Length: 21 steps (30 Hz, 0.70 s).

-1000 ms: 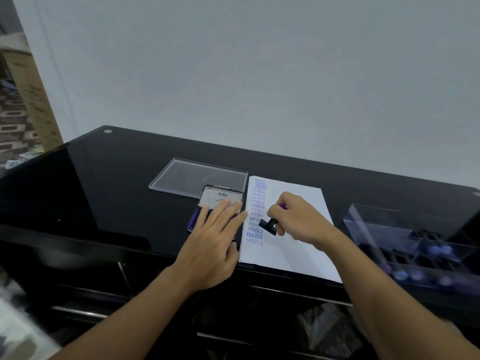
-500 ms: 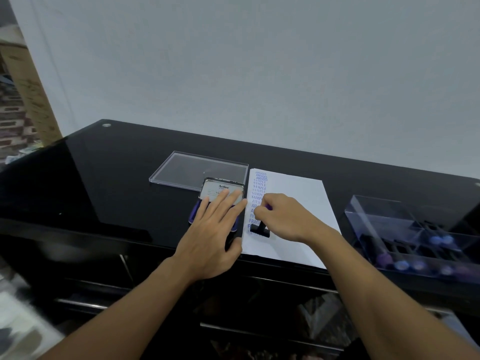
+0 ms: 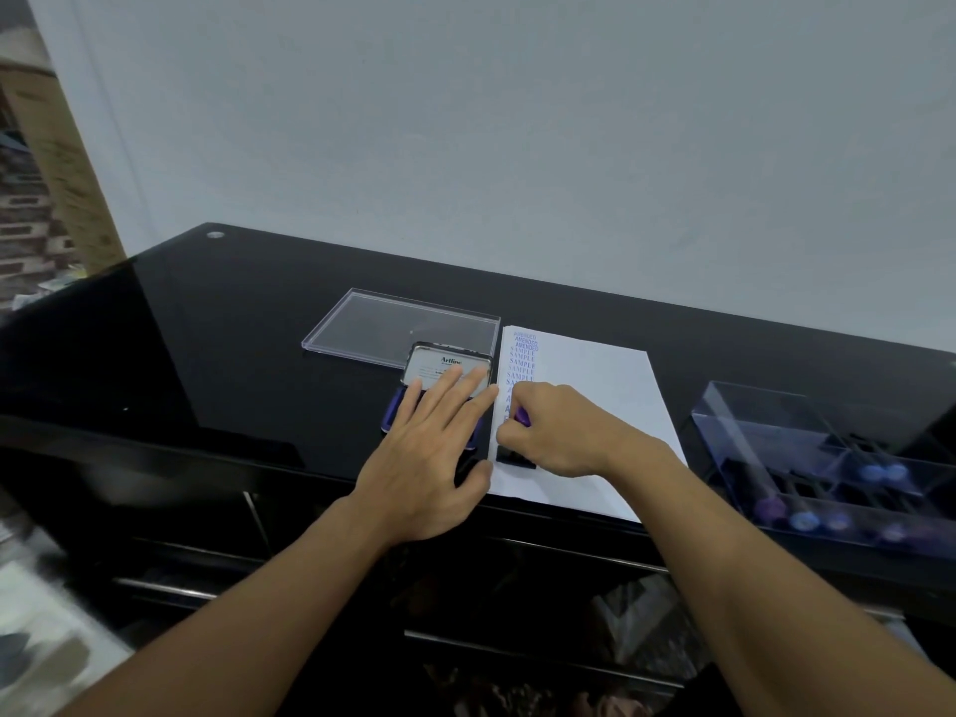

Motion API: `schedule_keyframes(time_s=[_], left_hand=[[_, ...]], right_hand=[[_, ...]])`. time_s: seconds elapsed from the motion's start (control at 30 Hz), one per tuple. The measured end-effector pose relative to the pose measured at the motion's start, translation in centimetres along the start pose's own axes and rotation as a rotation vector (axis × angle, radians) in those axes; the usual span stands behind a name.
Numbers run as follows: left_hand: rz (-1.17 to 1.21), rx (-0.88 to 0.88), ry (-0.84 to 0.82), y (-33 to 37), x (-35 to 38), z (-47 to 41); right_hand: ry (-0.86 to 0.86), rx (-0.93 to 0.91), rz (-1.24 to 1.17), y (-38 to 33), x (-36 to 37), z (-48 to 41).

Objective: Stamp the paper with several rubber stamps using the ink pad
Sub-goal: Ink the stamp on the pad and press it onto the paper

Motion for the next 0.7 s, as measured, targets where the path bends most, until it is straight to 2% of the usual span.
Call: schedule_keyframes(time_s=[0.3,0.7], left_hand=[[-0.002,-0.005,0.011,-0.1,0.0,0.0],[-0.033,-0.024,0.038,-0.3,-0.3,0.1]], right_hand=[[-0.016,-0.029,0.031,-0.7,0.9,0.1],[0.102,0.019,0.032,-0.3,1.5,0.5]])
Point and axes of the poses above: each hand's wrist, its own z-axis away from the middle knuckle, its own x-axis out of the palm, y = z × x, the point moved 10 cm from there along -z, towards the middle knuckle, and after that the axes turned 14 degrees about y, right-handed, at the moved point
